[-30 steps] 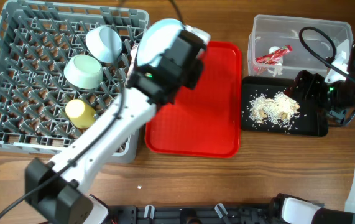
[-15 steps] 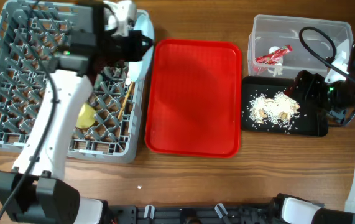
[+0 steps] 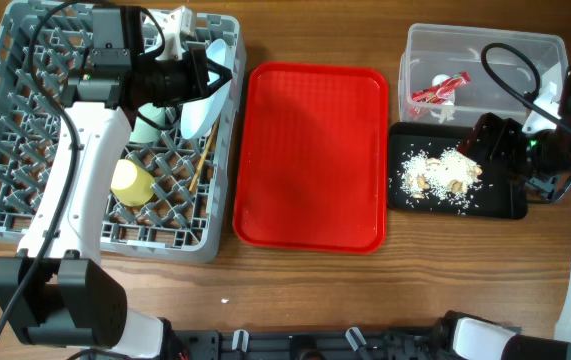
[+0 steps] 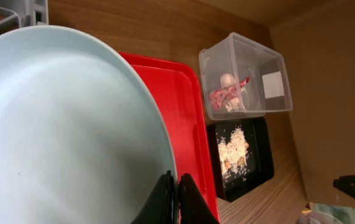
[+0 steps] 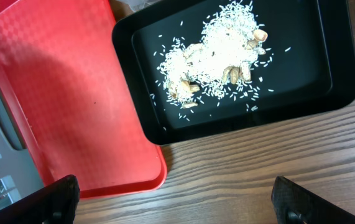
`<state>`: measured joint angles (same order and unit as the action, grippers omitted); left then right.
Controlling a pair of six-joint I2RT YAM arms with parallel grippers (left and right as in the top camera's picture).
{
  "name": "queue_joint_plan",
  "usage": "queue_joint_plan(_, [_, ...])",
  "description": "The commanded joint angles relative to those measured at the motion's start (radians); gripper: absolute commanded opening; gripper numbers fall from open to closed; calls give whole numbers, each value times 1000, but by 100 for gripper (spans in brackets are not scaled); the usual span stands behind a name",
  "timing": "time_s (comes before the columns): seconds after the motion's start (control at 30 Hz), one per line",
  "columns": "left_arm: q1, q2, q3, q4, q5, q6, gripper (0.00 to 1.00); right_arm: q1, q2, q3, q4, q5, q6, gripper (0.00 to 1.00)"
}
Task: Sort waste into correct bins and load items into the dishwasher rack
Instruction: 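Lift the light-blue plate and stand it upright in the dish rack, then release the plate and withdraw the left gripper from the rack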
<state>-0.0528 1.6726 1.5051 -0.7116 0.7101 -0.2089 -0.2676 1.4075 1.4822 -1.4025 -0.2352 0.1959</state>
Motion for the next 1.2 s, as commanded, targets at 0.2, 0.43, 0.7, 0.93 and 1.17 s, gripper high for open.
queue_joint_plan(0.2, [6,4,0,64,119,-25,4,-2,-16,14,-2,-5,-14,100])
queue_joint_plan(0.43, [5,4,0,37,51,-35,4,-2,-16,14,-1,-5,-13,100])
queue_joint_plan(0.7, [5,21,0,-14,-151,-35,4,-2,-16,14,-2,-6,-13,100])
queue_joint_plan(0.93, [4,8,0,39,-195,-35,32,-2,-16,14,-2,-5,-13,100])
queue_joint_plan(1.17, [-68,-74,0,38,-205,-31,61,5,-16,14,34,-62,-40,100])
